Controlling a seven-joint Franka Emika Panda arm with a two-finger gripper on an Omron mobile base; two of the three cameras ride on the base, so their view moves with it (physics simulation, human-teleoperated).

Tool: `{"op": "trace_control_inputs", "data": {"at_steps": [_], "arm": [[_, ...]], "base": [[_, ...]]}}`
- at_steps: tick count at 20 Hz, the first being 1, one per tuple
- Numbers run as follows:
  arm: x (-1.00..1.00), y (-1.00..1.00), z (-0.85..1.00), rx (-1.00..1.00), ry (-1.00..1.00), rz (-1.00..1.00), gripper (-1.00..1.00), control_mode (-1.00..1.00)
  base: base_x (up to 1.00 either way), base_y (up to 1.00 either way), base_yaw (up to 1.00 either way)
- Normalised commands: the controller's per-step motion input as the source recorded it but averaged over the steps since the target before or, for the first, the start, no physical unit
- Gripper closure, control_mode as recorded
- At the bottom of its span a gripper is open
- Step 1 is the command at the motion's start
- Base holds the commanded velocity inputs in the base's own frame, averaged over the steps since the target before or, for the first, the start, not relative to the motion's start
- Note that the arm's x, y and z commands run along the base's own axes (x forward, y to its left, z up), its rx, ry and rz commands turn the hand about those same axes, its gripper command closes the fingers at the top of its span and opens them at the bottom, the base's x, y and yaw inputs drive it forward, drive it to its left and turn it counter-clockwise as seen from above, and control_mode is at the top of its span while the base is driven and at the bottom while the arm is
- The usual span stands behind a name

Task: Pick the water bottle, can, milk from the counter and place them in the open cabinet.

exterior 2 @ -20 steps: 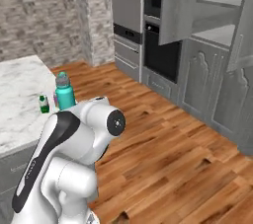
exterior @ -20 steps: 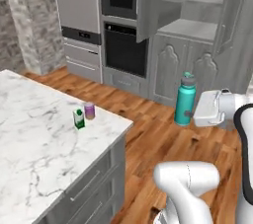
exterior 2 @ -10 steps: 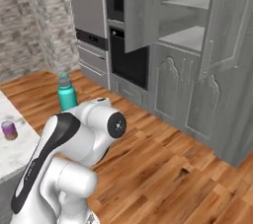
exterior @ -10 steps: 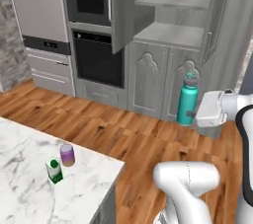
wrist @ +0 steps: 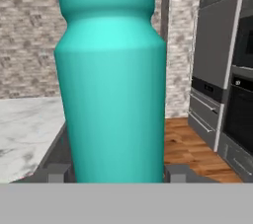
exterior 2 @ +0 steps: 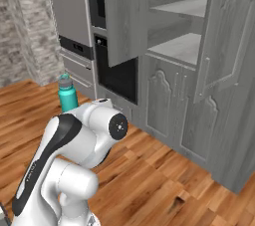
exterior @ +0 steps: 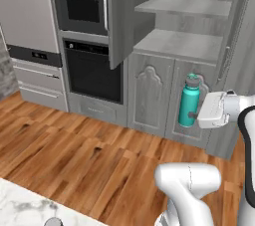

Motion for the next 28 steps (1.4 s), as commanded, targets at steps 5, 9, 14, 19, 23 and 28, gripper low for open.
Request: {"op": "trace_control_inputs", "data": {"at_steps": [5,9,14,19,23,28], "arm": [[0.0,0.0,0.0,0.0,0.0,0.0,1.0,1.0],[0.0,0.0,0.0,0.0,0.0,0.0,1.0,1.0],[0.0,0.0,0.0,0.0,0.0,0.0,1.0,1.0],[0.0,0.0,0.0,0.0,0.0,0.0,1.0,1.0],[0.0,0.0,0.0,0.0,0.0,0.0,1.0,1.0],[0.0,0.0,0.0,0.0,0.0,0.0,1.0,1.0]], "base": [[0.8,0.0,-0.11],[0.95,0.0,-0.19],[0.77,0.03,-0.23],[0.24,0.14,-0.42],[0.12,0.23,-0.52],[0.26,0.44,-0.47]]}}
